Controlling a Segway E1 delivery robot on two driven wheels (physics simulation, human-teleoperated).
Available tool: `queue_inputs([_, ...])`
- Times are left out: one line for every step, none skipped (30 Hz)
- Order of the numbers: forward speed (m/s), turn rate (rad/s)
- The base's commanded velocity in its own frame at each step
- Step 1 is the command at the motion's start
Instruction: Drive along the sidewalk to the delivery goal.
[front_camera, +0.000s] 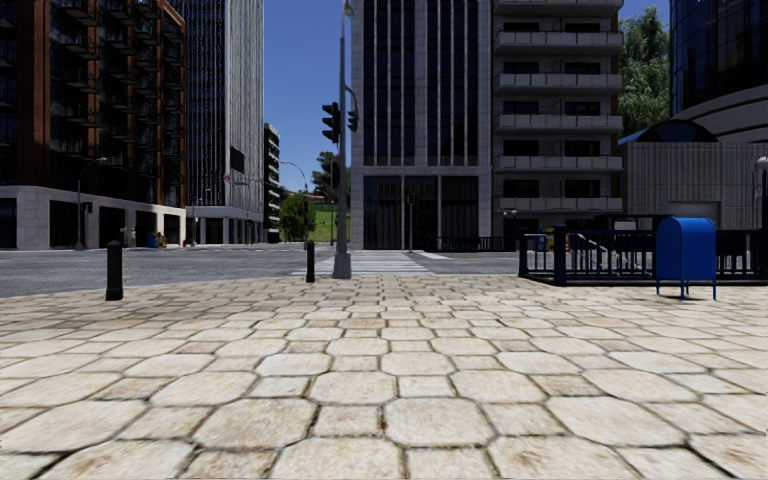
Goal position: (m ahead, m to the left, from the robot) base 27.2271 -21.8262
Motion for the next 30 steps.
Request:
queue_inputs([2.0, 0.0])
queue_inputs([2.0, 0.0])
queue_inputs([2.0, 0.0])
queue_inputs([2.0, 0.0])
queue_inputs([2.0, 0.0])
queue_inputs([2.0, 0.0])
queue_inputs([2.0, 0.0])
queue_inputs([2.0, 0.0])
queue_inputs([2.0, 0.0])
queue_inputs([2.0, 0.0])
queue_inputs([2.0, 0.0])
queue_inputs([2.0, 0.0])
queue_inputs([2.0, 0.0])
queue_inputs([2.0, 0.0])
queue_inputs([2.0, 0.0])
queue_inputs([2.0, 0.0])
queue_inputs([2.0, 0.0])
queue_inputs([2.0, 0.0])
queue_inputs([2.0, 0.0])
queue_inputs([2.0, 0.0])
queue_inputs([2.0, 0.0])
queue_inputs([2.0, 0.0])
queue_inputs([2.0, 0.0])
queue_inputs([2.0, 0.0])
queue_inputs([2.0, 0.0])
queue_inputs([2.0, 0.0])
queue_inputs([2.0, 0.0])
queue_inputs([2.0, 0.0])
queue_inputs([2.0, 0.0])
queue_inputs([2.0, 0.0])
